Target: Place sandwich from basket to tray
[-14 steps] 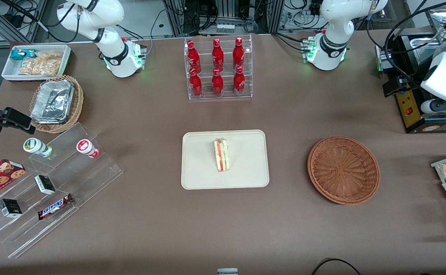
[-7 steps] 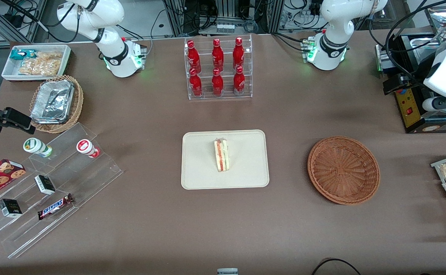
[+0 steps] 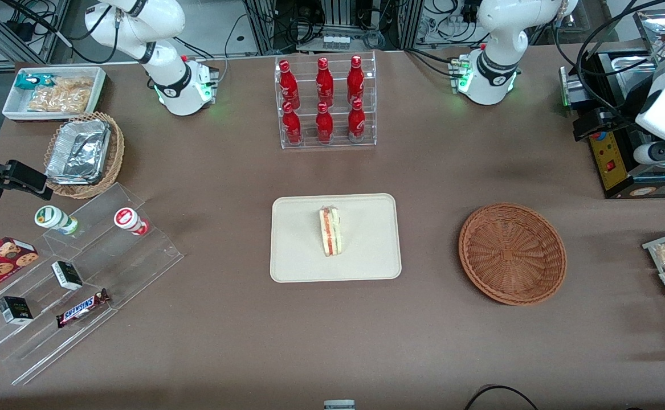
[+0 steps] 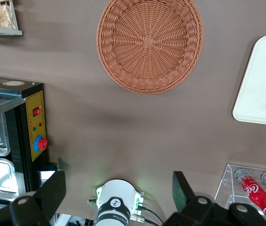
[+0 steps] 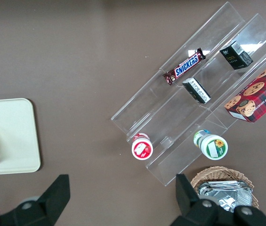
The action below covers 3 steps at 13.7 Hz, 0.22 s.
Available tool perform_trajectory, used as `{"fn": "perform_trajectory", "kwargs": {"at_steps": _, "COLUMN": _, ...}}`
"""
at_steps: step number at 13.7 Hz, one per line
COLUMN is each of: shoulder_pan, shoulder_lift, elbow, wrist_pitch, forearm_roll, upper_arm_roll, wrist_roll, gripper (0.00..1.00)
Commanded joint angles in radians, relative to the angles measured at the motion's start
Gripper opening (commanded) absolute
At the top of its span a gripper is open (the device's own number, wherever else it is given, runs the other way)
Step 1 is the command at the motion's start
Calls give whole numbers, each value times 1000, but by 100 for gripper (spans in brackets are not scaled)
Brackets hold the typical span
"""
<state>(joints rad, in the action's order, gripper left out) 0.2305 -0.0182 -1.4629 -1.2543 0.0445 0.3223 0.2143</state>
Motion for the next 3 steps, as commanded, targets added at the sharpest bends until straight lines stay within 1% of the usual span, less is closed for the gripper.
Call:
{"fn": "perform_trajectory", "kwargs": {"at_steps": 1, "shoulder_pan": 26, "shoulder_lift": -3, "elbow": 21, "wrist_pitch": 23, "forearm_roll": 1, "upper_arm_roll": 17, "wrist_roll": -76, "gripper": 100}}
{"fn": "perform_trajectory", "kwargs": {"at_steps": 3, "shoulder_pan": 24, "shoulder_lift": -5, "elbow": 21, "wrist_pitch": 23, "forearm_roll": 0, "upper_arm_roll": 17, "wrist_roll": -105, "gripper": 100}}
